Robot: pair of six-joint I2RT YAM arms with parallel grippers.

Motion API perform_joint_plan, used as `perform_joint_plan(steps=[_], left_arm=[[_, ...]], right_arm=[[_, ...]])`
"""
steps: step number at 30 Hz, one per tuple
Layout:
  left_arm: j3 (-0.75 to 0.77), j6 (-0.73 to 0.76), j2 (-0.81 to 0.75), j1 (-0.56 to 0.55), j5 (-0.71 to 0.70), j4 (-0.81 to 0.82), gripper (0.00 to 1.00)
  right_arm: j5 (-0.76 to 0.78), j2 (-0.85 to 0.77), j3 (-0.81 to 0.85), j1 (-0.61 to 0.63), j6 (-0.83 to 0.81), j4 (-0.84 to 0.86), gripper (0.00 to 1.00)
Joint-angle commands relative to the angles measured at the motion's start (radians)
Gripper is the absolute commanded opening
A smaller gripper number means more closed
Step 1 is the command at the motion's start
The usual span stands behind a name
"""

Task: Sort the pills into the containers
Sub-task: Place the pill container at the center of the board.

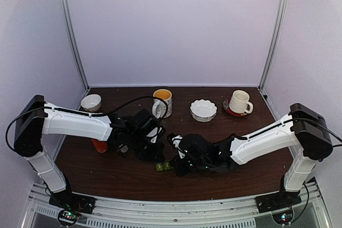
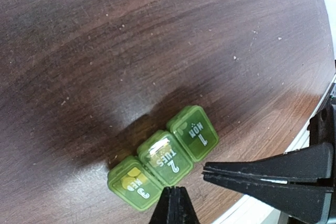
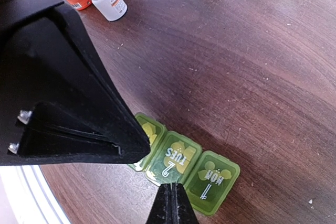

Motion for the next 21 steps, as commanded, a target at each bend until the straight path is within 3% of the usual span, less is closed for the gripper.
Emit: perform_joint_plan(steps=[1,10,21], left_arm=[[-0.006,-0.011,-0.015,0.001,0.005,0.022,0.00],[-0.096,-0.053,0.064,0.000,0.057,0.139,0.00],[-0.013,0.001,-0.003,0.002,-0.004,0.008,0.00]], right_arm=[[-0.034,0.020,0.049,-0.005,-0.012,-0.029,0.00],[-0.064,0.071,0.084,-0.019,0.005,-0.058,0.00],[-0.031,0.007,0.108,-0.038,-0.031,-0.100,0.00]])
